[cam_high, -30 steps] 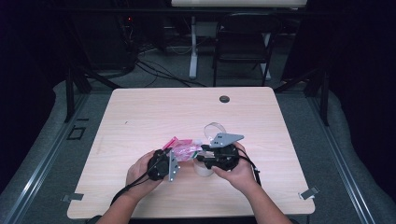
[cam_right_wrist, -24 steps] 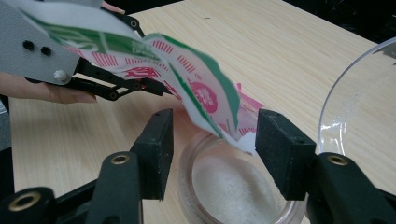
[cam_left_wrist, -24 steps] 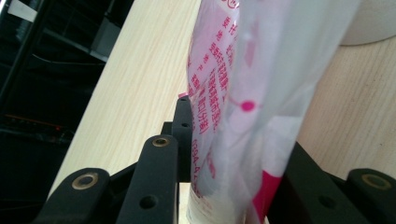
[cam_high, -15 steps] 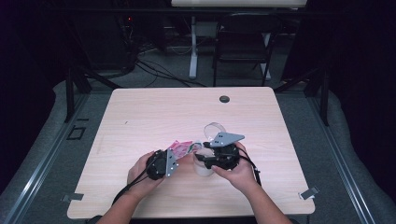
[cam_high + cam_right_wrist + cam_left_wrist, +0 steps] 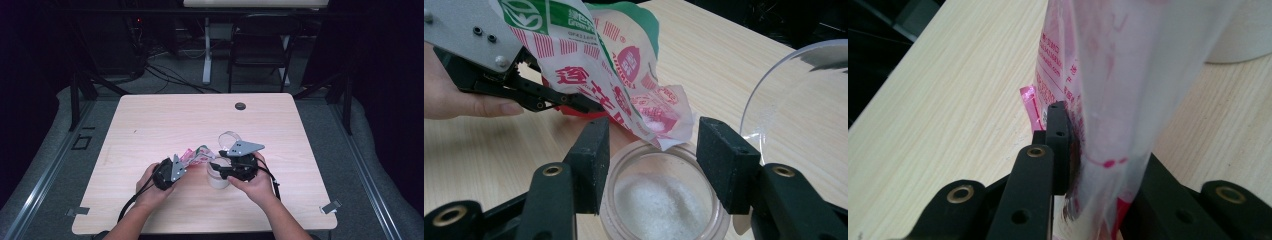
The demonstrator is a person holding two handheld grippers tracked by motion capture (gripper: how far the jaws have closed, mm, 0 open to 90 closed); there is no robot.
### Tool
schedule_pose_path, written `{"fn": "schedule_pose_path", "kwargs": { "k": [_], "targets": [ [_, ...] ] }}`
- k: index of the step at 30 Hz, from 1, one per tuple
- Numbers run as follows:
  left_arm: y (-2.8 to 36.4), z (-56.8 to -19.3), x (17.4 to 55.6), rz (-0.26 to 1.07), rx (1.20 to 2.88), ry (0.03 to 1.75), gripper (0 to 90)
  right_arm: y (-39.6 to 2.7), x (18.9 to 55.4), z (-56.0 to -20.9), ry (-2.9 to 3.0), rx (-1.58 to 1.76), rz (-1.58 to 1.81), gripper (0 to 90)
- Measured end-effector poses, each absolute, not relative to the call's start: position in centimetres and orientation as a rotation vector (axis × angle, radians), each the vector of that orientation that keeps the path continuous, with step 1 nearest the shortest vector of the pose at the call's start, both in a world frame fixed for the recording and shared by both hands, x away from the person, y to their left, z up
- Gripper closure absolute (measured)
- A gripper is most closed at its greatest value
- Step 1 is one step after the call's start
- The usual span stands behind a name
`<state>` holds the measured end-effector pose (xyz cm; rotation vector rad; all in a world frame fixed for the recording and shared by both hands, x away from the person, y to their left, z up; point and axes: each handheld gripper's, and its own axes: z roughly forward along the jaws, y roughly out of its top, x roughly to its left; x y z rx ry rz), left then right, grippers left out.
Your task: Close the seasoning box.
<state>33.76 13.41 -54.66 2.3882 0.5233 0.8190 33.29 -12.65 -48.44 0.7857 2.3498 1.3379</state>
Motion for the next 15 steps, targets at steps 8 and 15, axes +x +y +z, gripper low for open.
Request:
{"fn": "schedule_pose_path", "kwargs": {
  "k": [8, 15],
  "targets": [
    [14.0, -54.6, 34.2, 0.760, 2.342, 0.580, 85.1, -12.8, 33.4, -48.5, 2.338, 0.803, 1.346, 47.9],
    [14.5, -54.5, 34.4, 0.735, 2.311, 0.615, 86.1, -12.8, 33.4, -48.6, 2.340, 0.806, 1.337, 47.8]
  ]
}}
